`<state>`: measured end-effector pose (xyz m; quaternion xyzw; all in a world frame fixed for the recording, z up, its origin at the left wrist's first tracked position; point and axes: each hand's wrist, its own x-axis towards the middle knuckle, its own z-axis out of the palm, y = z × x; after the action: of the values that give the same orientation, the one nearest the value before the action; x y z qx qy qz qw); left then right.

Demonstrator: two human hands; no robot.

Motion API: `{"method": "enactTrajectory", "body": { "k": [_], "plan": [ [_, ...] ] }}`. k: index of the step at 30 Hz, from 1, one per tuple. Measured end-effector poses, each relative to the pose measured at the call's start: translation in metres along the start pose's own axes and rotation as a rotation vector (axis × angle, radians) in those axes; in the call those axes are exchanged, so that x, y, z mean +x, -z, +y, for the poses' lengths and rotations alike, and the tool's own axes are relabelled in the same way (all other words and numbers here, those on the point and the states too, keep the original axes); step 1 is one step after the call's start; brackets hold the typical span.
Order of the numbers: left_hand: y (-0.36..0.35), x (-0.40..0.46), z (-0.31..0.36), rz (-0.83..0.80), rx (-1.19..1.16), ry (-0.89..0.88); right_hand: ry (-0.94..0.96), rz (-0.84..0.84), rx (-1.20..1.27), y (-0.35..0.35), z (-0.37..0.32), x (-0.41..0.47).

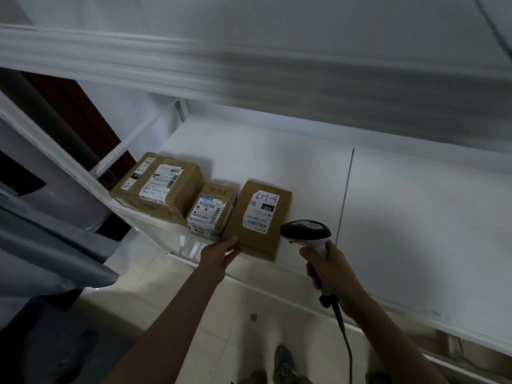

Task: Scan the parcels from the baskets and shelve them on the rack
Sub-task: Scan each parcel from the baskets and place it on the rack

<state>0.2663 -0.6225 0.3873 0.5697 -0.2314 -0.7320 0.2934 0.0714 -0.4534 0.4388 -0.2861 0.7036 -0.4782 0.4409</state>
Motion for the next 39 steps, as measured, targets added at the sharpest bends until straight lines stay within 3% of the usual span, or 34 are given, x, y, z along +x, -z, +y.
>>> {"method": "enactTrajectory", "body": {
  "k": [10, 14, 19, 28, 31, 39],
  "plan": [
    [0.015, -0.014, 0.004, -0.01, 0.209, 0.125, -0.011, 0.185, 0.002, 0.002, 0.001, -0.047],
    [0.006, -0.034, -0.009, -0.169, 0.451, 0.163, -0.066, 0.299, 0.054, 0.009, 0.012, -0.085],
    [-0.037, -0.069, -0.045, -0.411, 0.787, 0.07, -0.142, 0.478, 0.131, 0.025, 0.042, -0.155],
    [-0.129, -0.168, -0.18, -0.87, 1.227, -0.027, -0.3, 0.871, 0.311, 0.071, 0.131, -0.324],
    [-0.153, -0.208, -0.237, -1.007, 1.351, -0.045, -0.375, 1.009, 0.269, 0.087, 0.164, -0.377],
    [-0.191, -0.299, -0.396, -1.25, 1.695, -0.052, -0.446, 1.179, 0.474, 0.123, 0.246, -0.499]
  ]
}}
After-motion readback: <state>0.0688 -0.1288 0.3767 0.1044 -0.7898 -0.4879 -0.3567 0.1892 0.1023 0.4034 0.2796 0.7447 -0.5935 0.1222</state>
